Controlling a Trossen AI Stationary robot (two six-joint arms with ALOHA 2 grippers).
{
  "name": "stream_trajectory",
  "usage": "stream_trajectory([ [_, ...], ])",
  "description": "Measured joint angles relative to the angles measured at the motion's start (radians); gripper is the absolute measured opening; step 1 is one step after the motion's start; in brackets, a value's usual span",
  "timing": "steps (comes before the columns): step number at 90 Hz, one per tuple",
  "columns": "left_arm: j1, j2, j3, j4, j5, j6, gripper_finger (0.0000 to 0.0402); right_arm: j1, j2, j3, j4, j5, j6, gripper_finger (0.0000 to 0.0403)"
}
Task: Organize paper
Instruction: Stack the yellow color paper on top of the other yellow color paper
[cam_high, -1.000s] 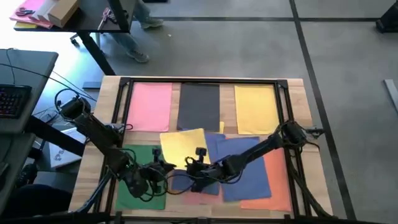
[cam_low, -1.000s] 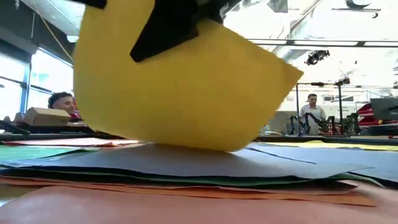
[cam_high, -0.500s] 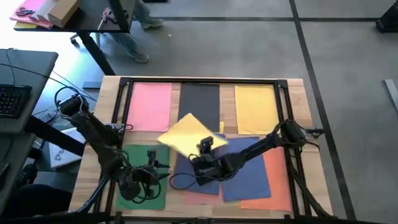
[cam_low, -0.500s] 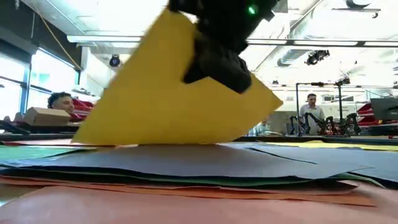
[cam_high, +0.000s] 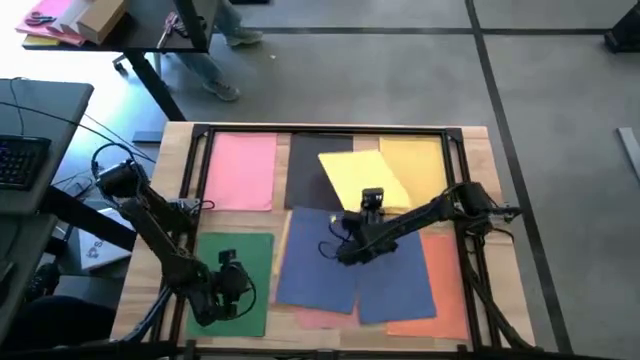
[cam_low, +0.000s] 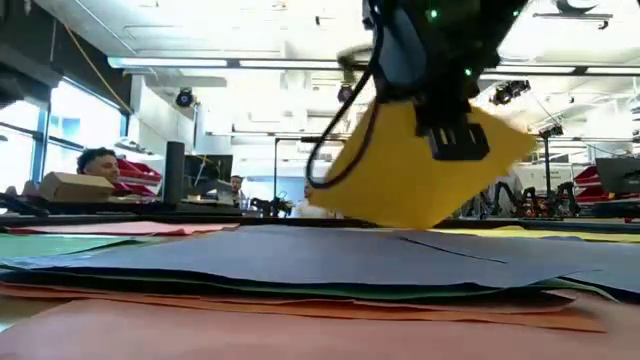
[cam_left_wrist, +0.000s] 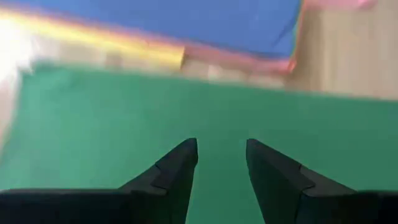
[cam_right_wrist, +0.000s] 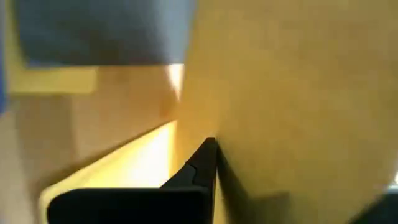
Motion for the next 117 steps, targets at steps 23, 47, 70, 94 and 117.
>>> stream_trajectory([
  [23,-0.001,0.098,-0.038,0.036,0.068,-0.133,0.013,0.013,0.002,-0.25,0.134,-0.254,0.058,0.0],
  [47,-0.005,0.073,-0.041,0.037,0.076,-0.136,0.013,0.027,-0.001,-0.34,0.089,-0.389,0.31,0.0],
  [70,-0.006,0.054,-0.043,0.033,0.065,-0.109,0.013,0.0,-0.026,-0.322,0.031,-0.344,0.33,0.0],
  [94,-0.008,0.054,-0.043,0.032,0.061,-0.115,0.013,-0.099,-0.036,-0.322,-0.069,-0.348,0.389,0.0],
  [117,-0.01,0.053,-0.042,0.031,0.078,-0.11,0.013,-0.221,-0.036,-0.322,-0.035,-0.316,0.296,0.0],
])
